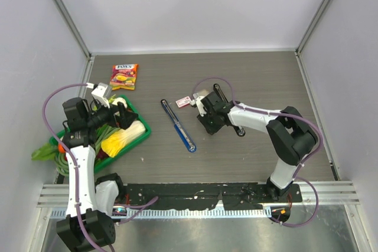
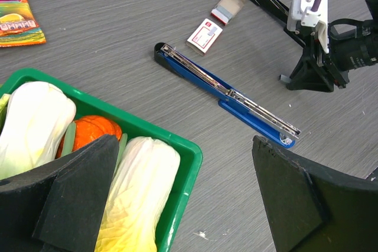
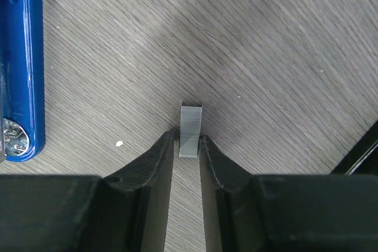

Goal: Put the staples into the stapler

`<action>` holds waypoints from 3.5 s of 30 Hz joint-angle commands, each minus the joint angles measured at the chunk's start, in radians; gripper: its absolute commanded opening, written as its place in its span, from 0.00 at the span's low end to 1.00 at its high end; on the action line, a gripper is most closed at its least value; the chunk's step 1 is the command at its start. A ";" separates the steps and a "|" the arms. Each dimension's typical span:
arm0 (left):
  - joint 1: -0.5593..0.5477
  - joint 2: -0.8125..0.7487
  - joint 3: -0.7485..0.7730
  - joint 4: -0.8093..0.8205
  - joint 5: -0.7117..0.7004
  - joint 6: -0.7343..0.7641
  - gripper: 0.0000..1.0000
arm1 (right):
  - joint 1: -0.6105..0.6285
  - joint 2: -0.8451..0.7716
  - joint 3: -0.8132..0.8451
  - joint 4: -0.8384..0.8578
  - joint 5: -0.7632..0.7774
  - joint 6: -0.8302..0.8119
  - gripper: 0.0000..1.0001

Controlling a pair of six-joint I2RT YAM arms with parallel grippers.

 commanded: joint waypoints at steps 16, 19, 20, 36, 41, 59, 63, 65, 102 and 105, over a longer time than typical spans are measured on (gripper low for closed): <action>0.009 -0.013 -0.007 0.050 0.016 -0.001 1.00 | 0.018 0.053 0.069 -0.007 0.067 -0.021 0.27; 0.009 -0.012 -0.007 0.051 0.015 0.003 1.00 | 0.020 0.049 0.063 -0.001 0.068 -0.024 0.19; 0.012 -0.012 -0.007 0.050 0.015 0.003 1.00 | 0.020 0.047 0.063 -0.002 0.068 -0.024 0.17; 0.016 -0.004 -0.017 0.070 -0.024 0.001 1.00 | 0.104 -0.025 0.275 -0.028 0.142 0.232 0.12; 0.022 -0.012 -0.020 0.078 -0.033 -0.004 1.00 | 0.202 -0.022 0.286 -0.013 0.214 0.291 0.12; 0.039 -0.012 -0.026 0.088 -0.047 -0.004 1.00 | 0.288 -0.092 0.115 0.071 0.206 0.418 0.11; 0.041 -0.012 -0.026 0.088 -0.048 -0.004 1.00 | 0.293 -0.077 0.115 0.065 0.191 0.432 0.11; 0.042 -0.012 -0.026 0.088 -0.048 -0.002 1.00 | 0.295 -0.077 0.108 0.067 0.186 0.435 0.11; 0.041 0.002 -0.028 0.093 -0.041 0.001 1.00 | 0.299 -0.022 0.056 0.110 0.162 0.452 0.09; 0.042 0.002 -0.028 0.091 -0.041 0.003 1.00 | 0.299 -0.022 0.057 0.113 0.168 0.449 0.09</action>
